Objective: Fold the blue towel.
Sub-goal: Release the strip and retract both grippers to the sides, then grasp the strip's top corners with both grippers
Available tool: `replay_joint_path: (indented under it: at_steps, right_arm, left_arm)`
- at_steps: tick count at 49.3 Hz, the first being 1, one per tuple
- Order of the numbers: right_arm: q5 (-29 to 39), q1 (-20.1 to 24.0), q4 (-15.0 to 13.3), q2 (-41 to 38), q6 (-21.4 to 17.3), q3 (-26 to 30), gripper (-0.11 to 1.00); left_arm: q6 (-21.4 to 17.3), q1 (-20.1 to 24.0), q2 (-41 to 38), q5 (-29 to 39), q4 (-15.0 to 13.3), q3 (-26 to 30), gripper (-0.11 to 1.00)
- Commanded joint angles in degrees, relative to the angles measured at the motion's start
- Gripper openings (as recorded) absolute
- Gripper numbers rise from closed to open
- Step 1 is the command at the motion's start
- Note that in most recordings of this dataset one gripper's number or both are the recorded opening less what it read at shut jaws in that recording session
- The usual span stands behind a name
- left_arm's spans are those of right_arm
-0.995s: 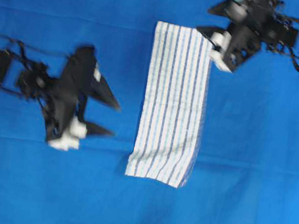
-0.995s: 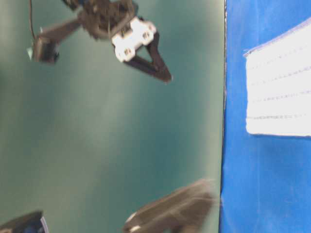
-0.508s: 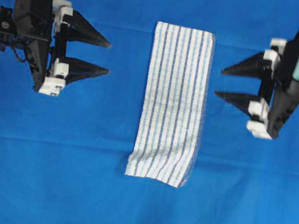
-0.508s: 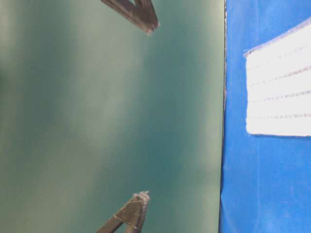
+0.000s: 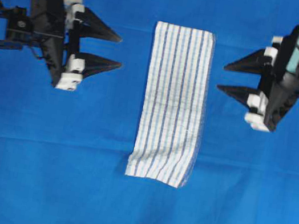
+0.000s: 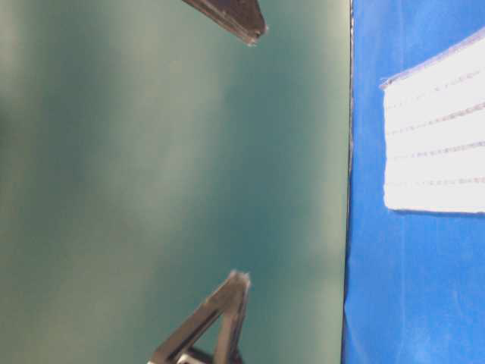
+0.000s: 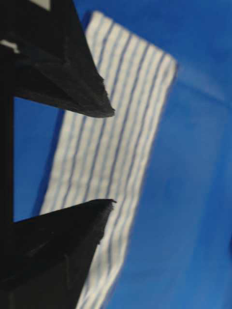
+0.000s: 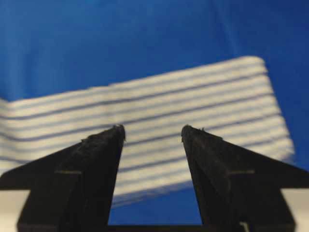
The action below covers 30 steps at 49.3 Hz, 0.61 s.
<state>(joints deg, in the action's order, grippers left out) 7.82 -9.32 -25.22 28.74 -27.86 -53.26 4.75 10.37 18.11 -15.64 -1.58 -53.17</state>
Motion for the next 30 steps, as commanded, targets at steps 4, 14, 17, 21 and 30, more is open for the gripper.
replay_joint_path:
  at_steps: [4, 14, 17, 21, 30]
  right_arm:
    - [-1.9, -6.3, -1.8, -3.2, 0.2, 1.6, 0.58]
    - [-8.2, -14.3, -3.3, -11.9, 0.5, 2.5, 0.58]
    - [-10.0, -15.8, -3.7, -14.8, 0.7, 3.0, 0.58]
    - [-11.7, -17.4, -4.0, -18.6, 0.9, 4.3, 0.58]
    - [-12.7, -20.1, -4.3, -26.6, 1.2, 7.5, 0.58]
  left_arm:
    - [-1.8, 3.3, -6.5, -6.3, 0.1, 2.4, 0.62]
    - [-4.0, 7.1, -17.9, -9.6, 0.1, 7.5, 0.62]
    - [-4.6, 8.0, -20.7, -9.7, 0.1, 9.1, 0.62]
    - [-5.1, 9.1, -23.9, -9.9, 0.1, 11.2, 0.62]
    - [-5.4, 11.2, -30.5, -11.4, 0.1, 14.8, 0.62]
